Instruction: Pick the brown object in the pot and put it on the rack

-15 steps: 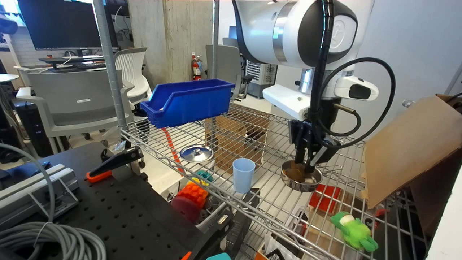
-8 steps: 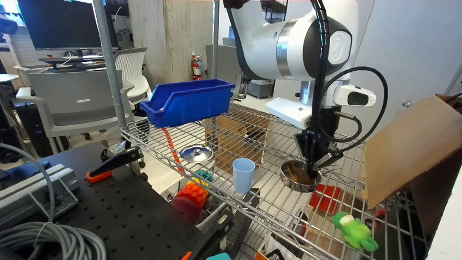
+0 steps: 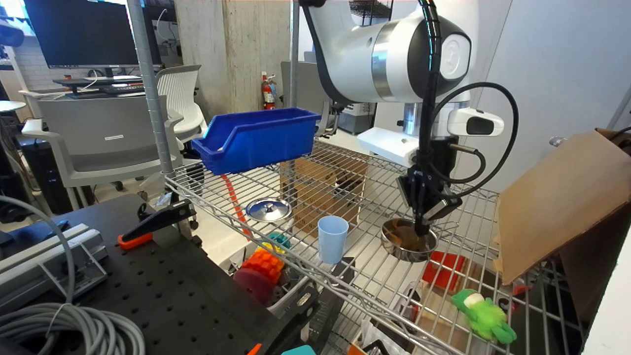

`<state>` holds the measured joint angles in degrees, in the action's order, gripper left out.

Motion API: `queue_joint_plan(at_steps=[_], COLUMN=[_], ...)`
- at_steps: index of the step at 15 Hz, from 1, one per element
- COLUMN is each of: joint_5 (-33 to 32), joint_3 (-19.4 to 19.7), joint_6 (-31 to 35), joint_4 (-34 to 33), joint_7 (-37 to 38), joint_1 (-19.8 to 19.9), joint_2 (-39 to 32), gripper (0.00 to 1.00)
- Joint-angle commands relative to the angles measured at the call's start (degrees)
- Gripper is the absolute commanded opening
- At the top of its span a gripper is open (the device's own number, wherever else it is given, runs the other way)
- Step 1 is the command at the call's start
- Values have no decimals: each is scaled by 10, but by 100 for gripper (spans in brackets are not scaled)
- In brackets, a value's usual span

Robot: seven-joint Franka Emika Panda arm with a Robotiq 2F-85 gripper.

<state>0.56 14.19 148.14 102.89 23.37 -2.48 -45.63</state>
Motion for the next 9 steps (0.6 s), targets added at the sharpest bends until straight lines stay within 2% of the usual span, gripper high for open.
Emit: queue_joint_plan(at_steps=[1,6,9], joint_5=[5,18,35], joint_3=[-16,-34,-53], joint_6=[-18,-42,-36], joint_4=[45,92,99], joint_7=[-17,-32,-25], joint_1=[5,19,18], joint_2=[64,152,180], gripper=[0,0,0])
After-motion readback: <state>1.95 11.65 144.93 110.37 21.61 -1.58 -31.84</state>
